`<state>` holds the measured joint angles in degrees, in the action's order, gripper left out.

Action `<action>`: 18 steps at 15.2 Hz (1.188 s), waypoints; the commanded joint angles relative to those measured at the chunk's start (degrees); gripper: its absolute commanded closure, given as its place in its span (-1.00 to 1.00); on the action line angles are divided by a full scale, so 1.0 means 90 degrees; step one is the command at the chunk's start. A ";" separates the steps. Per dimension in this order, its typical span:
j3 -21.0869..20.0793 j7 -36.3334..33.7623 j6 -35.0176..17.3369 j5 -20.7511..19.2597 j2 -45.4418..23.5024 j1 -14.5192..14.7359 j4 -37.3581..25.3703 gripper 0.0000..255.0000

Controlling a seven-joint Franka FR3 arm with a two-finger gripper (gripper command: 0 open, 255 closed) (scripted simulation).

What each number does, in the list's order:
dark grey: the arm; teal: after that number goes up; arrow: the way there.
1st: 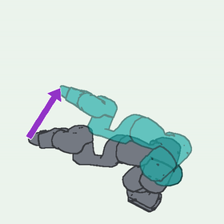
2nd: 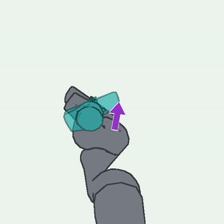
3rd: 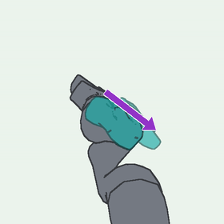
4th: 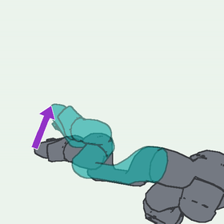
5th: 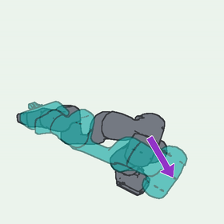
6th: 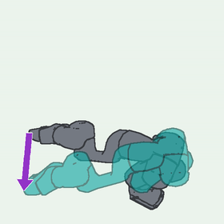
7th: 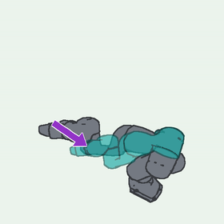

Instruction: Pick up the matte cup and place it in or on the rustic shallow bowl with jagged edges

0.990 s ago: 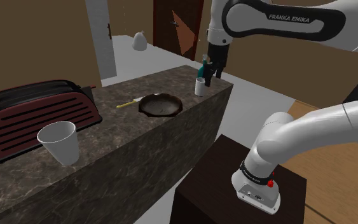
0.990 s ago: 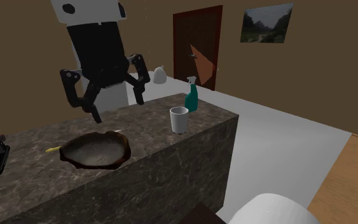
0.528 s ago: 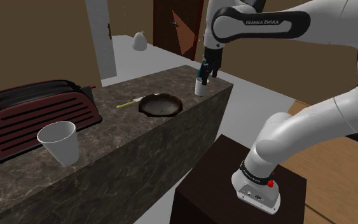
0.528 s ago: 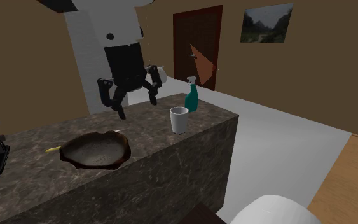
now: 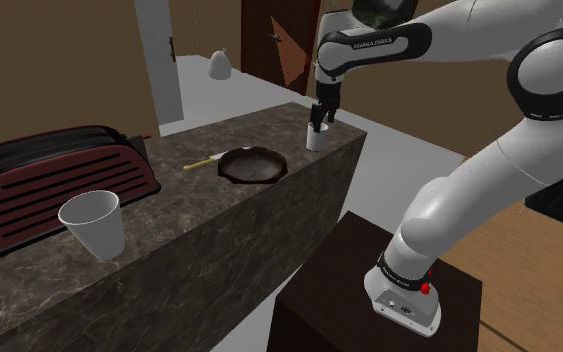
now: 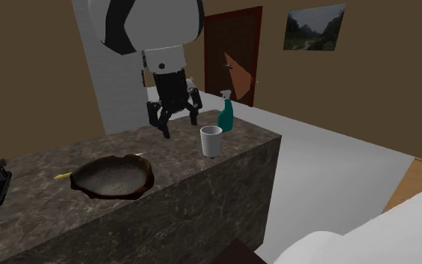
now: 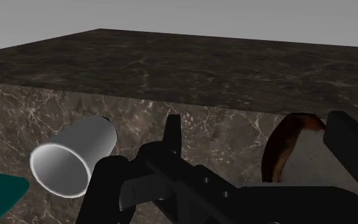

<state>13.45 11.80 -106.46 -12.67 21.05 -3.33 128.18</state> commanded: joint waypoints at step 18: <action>0.1006 0.2431 -0.0981 0.1372 -0.4541 -0.0919 -0.3448 -1.00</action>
<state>22.58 32.49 -115.64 -1.53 -16.86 -10.70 100.27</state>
